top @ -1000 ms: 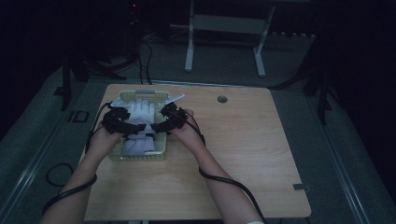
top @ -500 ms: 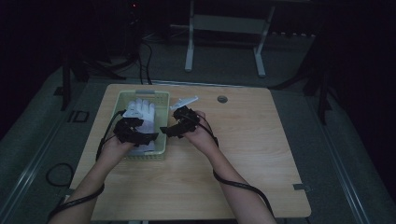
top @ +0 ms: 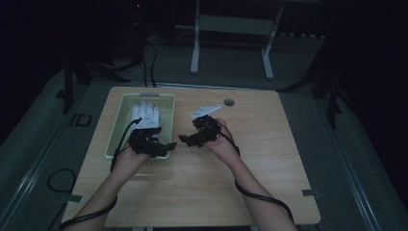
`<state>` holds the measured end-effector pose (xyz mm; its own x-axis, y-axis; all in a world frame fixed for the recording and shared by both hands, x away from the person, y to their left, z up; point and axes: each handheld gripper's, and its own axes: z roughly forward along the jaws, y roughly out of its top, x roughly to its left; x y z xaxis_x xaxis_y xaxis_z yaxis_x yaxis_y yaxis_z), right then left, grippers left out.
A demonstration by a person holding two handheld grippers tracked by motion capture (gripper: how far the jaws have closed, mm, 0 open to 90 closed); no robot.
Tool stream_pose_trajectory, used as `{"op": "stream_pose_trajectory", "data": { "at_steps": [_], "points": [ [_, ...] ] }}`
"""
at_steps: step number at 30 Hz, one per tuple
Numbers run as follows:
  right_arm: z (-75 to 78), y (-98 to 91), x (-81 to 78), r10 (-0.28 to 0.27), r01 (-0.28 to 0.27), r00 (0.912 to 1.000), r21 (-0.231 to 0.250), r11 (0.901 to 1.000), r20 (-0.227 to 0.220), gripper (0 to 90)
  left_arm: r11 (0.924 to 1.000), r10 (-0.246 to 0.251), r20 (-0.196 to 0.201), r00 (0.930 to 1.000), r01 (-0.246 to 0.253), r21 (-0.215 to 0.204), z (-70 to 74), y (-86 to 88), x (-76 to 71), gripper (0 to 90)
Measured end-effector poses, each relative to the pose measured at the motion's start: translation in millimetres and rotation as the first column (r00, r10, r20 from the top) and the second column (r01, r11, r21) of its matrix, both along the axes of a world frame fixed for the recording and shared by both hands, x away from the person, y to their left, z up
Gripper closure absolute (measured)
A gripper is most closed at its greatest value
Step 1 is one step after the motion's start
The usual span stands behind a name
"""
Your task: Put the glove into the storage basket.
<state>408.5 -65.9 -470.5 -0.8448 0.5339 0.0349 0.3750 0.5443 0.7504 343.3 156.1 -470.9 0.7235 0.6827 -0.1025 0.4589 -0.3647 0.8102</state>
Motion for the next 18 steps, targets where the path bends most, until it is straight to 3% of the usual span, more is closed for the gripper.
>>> {"op": "stream_pose_trajectory", "data": {
  "at_steps": [5, 7, 10, 13, 18],
  "points": [
    [-3.8, -13.7, -2.0, -0.010, 0.010, 0.9999, 0.006, 0.9999, -0.010, 15.4, 0.9993, -0.031, 0.008, 0.9995, 0.031, -0.018, -1.2, -10.5, -6.6, 13.9],
    [-8.6, -27.2, -6.9, -0.002, 0.002, 1.0000, 0.006, 1.0000, -0.002, 15.7, 0.9969, -0.079, 0.011, 0.9968, 0.079, -0.003, -1.7, -20.9, -14.6, 13.9],
    [-11.0, -34.2, -10.5, 0.002, -0.002, 0.9999, 0.001, 1.0000, 0.010, 15.7, 0.9947, -0.100, 0.006, 0.9949, 0.101, -0.020, -3.6, -26.0, -19.9, 13.9],
    [-16.8, -48.4, -17.7, 0.001, -0.001, 0.9999, 0.005, 1.0000, 0.011, 15.7, 0.9902, -0.134, 0.006, 0.9910, 0.134, -0.038, -11.2, -36.9, -29.0, 13.9],
    [-25.1, -60.1, -23.7, -0.006, 0.006, 0.9999, 0.017, 0.9998, 0.010, 15.5, 0.9857, -0.166, -0.009, 0.9861, 0.166, -0.029, -20.1, -48.6, -35.7, 13.9]
  ]
}}
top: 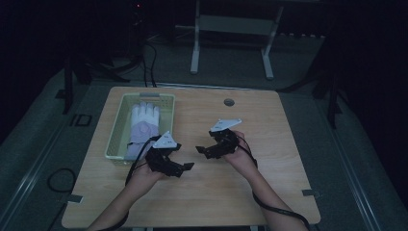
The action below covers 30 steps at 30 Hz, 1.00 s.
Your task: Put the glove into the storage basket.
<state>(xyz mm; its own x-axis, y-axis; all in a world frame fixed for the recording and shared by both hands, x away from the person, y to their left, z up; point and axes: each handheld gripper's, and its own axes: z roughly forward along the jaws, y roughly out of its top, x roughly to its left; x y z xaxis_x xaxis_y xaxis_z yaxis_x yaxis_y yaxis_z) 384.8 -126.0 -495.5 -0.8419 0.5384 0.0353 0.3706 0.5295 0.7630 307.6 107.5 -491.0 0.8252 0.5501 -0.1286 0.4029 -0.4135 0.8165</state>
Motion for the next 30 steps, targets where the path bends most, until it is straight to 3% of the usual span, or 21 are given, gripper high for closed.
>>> {"op": "stream_pose_trajectory", "data": {
  "at_steps": [9, 13, 22, 24, 26, 30],
  "points": [
    [-19.6, -14.9, -7.6, 0.002, -0.002, 0.9998, 0.012, 0.9999, -0.019, 15.6, 0.9989, -0.046, -0.016, 0.9988, 0.046, -0.003, -19.9, -21.5, -8.1, 13.9],
    [-32.2, -22.8, -11.1, 0.000, 0.001, 0.9998, 0.012, 0.9999, -0.022, 15.5, 0.9974, -0.072, -0.036, 0.9967, 0.072, -0.001, -35.4, -34.0, -9.4, 13.9],
    [-47.7, -39.3, -15.2, -0.041, 0.041, 0.9988, 0.008, 0.9991, -0.026, 15.0, 0.9961, -0.088, -0.027, 0.9958, 0.088, 0.005, -57.2, -51.2, -11.1, 13.9],
    [-49.9, -41.8, -15.8, -0.053, 0.053, 0.9985, 0.002, 0.9986, -0.013, 13.6, 0.9960, -0.088, -0.020, 0.9959, 0.088, 0.015, -59.9, -53.9, -12.3, 13.9],
    [-51.5, -44.5, -17.9, -0.081, 0.081, 0.9961, -0.007, 0.9967, 0.036, 13.5, 0.9961, -0.088, -0.025, 0.9958, 0.088, 0.009, -63.0, -55.5, -12.2, 13.8],
    [-55.1, -49.6, -19.4, -0.106, 0.106, 0.9928, -0.004, 0.9943, 0.055, 13.3, 0.9971, -0.075, -0.031, 0.9967, 0.075, 0.008, -69.2, -58.0, -11.6, 13.9]
  ]
}}
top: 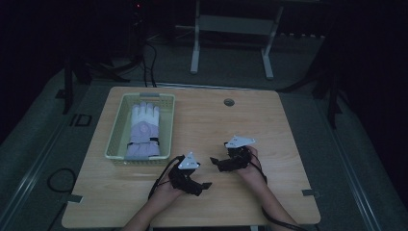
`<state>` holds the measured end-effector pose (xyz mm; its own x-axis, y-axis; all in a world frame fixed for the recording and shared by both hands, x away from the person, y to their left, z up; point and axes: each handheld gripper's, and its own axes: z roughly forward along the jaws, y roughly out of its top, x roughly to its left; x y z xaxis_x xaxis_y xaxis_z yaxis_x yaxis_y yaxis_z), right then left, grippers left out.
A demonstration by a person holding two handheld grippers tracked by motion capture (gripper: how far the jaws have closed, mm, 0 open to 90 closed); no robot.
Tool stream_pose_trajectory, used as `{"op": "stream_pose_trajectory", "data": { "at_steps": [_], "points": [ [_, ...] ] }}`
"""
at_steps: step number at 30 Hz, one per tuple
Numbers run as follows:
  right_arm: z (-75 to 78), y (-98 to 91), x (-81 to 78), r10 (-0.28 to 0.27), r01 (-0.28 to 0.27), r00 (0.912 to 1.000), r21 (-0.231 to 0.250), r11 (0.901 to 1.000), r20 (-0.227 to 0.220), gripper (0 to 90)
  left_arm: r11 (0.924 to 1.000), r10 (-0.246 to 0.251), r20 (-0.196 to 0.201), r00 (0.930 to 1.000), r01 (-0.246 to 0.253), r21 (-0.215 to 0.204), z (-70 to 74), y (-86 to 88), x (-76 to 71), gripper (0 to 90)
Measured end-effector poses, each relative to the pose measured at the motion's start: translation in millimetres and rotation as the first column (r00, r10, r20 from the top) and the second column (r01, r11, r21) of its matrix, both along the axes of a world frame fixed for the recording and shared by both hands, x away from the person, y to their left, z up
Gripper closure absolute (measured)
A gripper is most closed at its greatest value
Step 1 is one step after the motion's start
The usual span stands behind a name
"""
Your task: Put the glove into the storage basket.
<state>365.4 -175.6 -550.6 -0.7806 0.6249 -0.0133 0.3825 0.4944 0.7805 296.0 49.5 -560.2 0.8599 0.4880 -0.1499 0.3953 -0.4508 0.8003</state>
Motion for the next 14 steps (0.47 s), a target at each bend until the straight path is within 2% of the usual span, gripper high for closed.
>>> {"op": "stream_pose_trajectory", "data": {
  "at_steps": [3, 5, 14],
  "points": [
    [-4.7, -1.0, -0.5, 0.000, 0.000, 1.0000, -0.012, 0.9999, -0.007, 13.4, 1.0000, 0.005, 0.012, 0.9999, -0.005, -0.003, -1.2, -1.0, -1.3, 13.9],
    [-8.2, -0.7, -0.9, 0.001, -0.001, 0.9999, -0.015, 0.9999, -0.013, 13.4, 0.9998, 0.011, 0.018, 0.9998, -0.011, -0.019, -0.9, -0.2, -2.2, 13.9],
    [-10.7, 2.9, -3.2, 0.004, -0.003, 0.9999, -0.038, 0.9993, 0.010, 13.7, 0.9989, 0.024, 0.018, 0.9996, -0.023, -0.040, -1.9, 3.1, -3.3, 13.9]
  ]
}}
